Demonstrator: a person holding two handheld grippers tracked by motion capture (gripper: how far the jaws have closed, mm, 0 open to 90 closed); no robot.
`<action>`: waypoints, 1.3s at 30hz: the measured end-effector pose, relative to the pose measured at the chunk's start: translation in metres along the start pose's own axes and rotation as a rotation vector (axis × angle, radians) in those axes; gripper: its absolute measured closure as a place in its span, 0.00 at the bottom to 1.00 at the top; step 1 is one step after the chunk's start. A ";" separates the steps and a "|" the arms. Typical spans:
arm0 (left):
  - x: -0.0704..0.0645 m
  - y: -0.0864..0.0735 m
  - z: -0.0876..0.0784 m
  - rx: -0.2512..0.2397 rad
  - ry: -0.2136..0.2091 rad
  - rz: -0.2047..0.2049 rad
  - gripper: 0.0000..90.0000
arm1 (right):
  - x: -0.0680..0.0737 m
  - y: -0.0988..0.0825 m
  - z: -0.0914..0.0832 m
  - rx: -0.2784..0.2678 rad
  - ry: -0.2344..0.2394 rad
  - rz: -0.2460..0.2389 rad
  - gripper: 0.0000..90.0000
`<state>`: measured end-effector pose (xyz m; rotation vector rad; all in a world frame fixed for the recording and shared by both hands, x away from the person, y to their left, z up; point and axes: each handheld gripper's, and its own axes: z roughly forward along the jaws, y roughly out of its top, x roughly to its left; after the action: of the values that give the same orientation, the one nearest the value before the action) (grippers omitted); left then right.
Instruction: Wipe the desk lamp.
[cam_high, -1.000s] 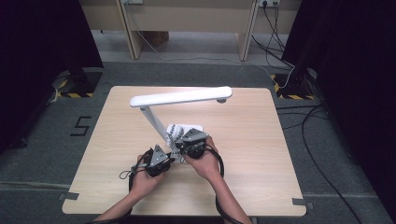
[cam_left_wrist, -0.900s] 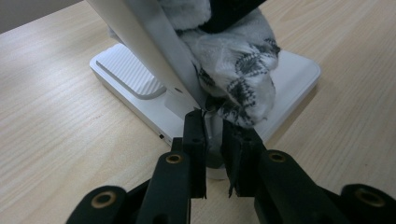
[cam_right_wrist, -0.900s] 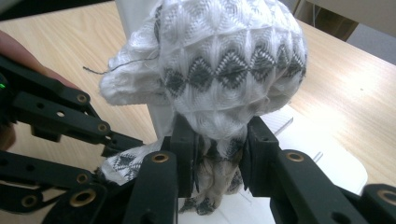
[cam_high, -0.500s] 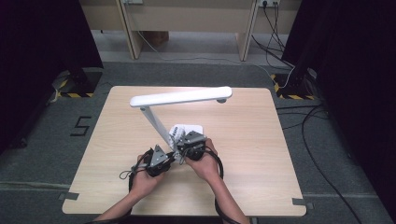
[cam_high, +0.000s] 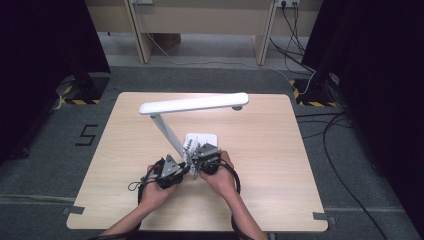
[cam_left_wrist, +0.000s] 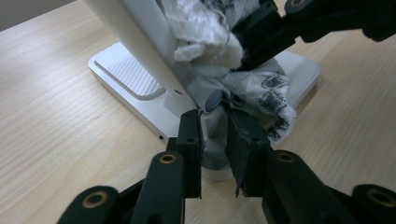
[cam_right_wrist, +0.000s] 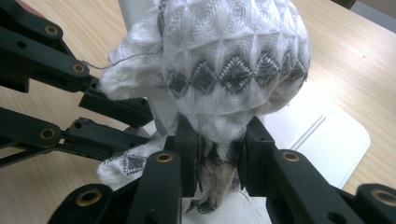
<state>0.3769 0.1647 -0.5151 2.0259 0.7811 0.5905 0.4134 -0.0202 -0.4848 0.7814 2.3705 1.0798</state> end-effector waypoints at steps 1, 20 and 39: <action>0.001 0.000 0.000 0.002 -0.005 -0.010 0.79 | 0.000 -0.001 0.000 -0.002 0.002 0.001 0.81; 0.034 0.046 -0.055 -0.126 0.013 -0.160 0.57 | 0.003 -0.006 0.000 0.021 -0.023 -0.009 0.82; 0.049 0.076 -0.062 -0.204 0.050 -0.237 0.53 | 0.003 -0.008 0.002 0.028 -0.021 -0.006 0.83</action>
<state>0.3929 0.2008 -0.4127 1.7099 0.9359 0.5616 0.4095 -0.0217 -0.4929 0.7917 2.3734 1.0328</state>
